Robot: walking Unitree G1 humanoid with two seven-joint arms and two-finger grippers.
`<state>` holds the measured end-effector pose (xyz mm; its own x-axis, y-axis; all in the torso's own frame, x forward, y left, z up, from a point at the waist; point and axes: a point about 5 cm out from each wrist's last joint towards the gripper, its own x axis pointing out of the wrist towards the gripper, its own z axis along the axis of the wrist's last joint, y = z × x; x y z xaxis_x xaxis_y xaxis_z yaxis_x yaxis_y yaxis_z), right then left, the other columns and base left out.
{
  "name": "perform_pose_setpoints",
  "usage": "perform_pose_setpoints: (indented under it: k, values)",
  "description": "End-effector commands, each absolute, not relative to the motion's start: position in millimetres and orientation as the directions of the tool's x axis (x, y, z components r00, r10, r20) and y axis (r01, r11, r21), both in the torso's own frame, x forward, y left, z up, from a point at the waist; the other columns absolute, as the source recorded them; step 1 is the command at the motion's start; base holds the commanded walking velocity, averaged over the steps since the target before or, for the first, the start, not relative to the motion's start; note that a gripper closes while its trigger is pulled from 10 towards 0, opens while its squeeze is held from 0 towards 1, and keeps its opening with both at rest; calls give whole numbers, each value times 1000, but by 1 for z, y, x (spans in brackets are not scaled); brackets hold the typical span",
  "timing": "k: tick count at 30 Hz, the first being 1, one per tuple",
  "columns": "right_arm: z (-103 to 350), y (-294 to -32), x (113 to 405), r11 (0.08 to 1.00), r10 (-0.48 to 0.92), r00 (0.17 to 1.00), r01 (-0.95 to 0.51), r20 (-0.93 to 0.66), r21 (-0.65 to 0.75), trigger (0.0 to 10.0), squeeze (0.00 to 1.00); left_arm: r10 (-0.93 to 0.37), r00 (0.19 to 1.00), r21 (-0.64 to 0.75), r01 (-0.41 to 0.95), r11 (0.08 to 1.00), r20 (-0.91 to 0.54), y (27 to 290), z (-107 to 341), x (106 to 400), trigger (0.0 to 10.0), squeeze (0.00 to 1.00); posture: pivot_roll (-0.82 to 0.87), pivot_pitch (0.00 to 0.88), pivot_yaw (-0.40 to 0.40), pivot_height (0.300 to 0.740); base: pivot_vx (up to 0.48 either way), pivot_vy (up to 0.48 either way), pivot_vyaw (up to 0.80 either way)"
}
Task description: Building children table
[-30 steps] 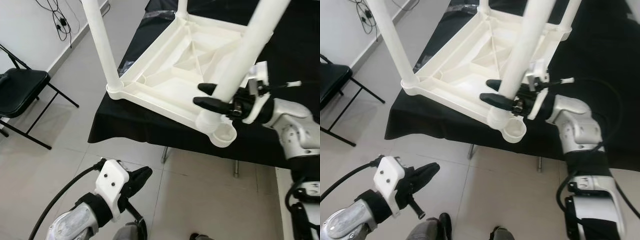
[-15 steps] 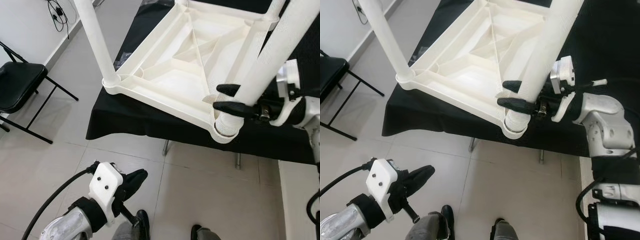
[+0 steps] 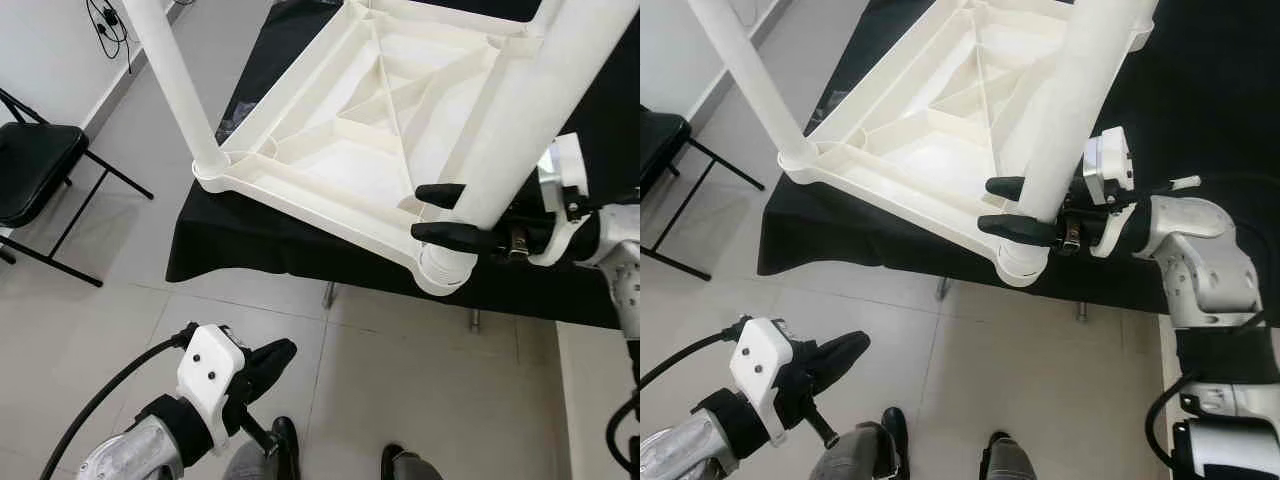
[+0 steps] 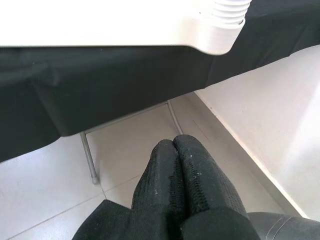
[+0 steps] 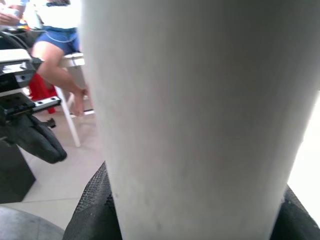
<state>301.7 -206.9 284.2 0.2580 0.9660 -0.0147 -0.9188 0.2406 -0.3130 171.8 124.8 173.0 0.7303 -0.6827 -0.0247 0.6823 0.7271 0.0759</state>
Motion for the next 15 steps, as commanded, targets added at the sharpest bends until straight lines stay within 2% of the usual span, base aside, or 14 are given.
perform_pose_setpoints:
  k: [1, 7, 9, 10, 11, 13, 15]
  values:
    - [268, -198, 301, 170, 980, 189, -953, -54, -249, 10000, 0, -683, 728, 72, 686, 724, -58, 128, 170, 169, 10000, 0, 29, 358, 55, 740, 0, 0, 0]
    - [269, -190, 309, 213, 974, 227, -940, -22, -267, 10000, 0, -683, 729, 67, 685, 726, -56, 127, 171, 167, 10000, 0, 31, 366, 48, 740, 0, 0, 0]
    - [268, -188, 310, 272, 960, 281, -923, 7, -273, 10000, 0, -679, 732, 68, 682, 729, -54, 126, 172, 168, 10000, 0, 26, 371, 38, 740, 0, 0, 0]
    - [268, -188, 310, 272, 960, 281, -923, 7, -273, 10000, 0, -679, 732, 68, 682, 729, -54, 126, 172, 168, 10000, 0, 26, 371, 38, 740, 0, 0, 0]
    - [267, -189, 310, 332, 940, 339, -902, 24, -277, 10000, 0, -678, 733, 69, 680, 730, -52, 125, 172, 168, 10000, 0, 19, 371, 36, 740, 0, 0, 0]
    - [267, -190, 310, 352, 933, 359, -894, 27, -276, 10000, 0, -678, 733, 69, 680, 730, -52, 125, 172, 168, 10000, 0, 19, 371, 36, 740, 0, 0, 0]
    - [263, -192, 307, 409, 908, 419, -869, 24, -280, 10000, 0, -680, 732, 68, 681, 729, -49, 125, 172, 169, 10000, 0, 11, 368, 32, 740, 0, 0, 0]
